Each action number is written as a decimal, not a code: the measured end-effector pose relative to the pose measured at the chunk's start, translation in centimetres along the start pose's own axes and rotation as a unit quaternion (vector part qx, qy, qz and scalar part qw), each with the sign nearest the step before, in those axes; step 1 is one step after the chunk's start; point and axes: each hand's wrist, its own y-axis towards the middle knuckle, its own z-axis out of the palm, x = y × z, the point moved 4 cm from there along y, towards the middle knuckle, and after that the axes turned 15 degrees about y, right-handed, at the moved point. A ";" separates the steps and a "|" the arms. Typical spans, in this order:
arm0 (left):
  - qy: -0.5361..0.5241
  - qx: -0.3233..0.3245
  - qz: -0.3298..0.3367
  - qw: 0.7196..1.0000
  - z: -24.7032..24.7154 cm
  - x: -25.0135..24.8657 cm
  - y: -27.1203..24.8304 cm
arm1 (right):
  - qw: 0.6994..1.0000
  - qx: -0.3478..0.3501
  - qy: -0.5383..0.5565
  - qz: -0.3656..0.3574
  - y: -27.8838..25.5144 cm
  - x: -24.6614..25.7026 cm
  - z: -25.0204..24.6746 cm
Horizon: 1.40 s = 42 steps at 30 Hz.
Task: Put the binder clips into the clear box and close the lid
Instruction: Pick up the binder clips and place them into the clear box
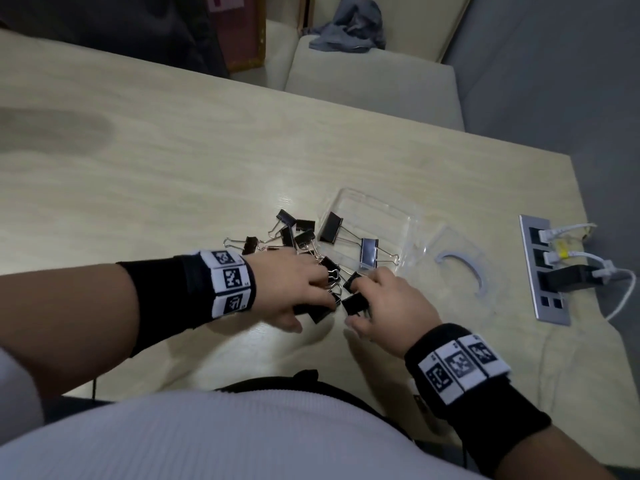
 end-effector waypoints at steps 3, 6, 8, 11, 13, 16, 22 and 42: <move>0.021 0.017 -0.005 1.000 0.3 -1.2 0.3 | 1.000 -0.015 0.013 0.014 -0.1 -0.1 1.3; 0.039 -0.021 -0.026 0.999 -0.2 -1.9 0.7 | 0.999 -0.029 0.034 0.018 -0.1 -0.6 1.2; 0.032 -0.022 -0.041 0.998 -0.5 -2.1 1.0 | 0.998 -0.033 0.048 0.025 -0.3 -0.8 0.5; 0.011 -0.025 -0.047 0.999 -0.9 -1.9 1.1 | 0.994 -0.049 0.087 0.035 -0.8 -1.0 -0.9; -0.022 -0.053 -0.046 0.997 -1.4 -1.5 0.8 | 0.987 -0.087 0.124 0.046 -1.1 -1.3 -2.2; -0.069 -0.077 -0.063 0.993 -2.6 -0.4 0.3 | 0.971 -0.160 0.168 0.055 -1.3 -1.9 -4.3; -0.164 -0.085 -0.106 0.977 -3.3 2.4 0.3 | 0.944 -0.224 0.240 0.044 0.8 -3.0 -6.9; -0.319 -0.185 -0.299 0.880 -5.2 6.4 3.8 | 0.905 -0.285 0.265 0.173 3.6 -5.1 -6.7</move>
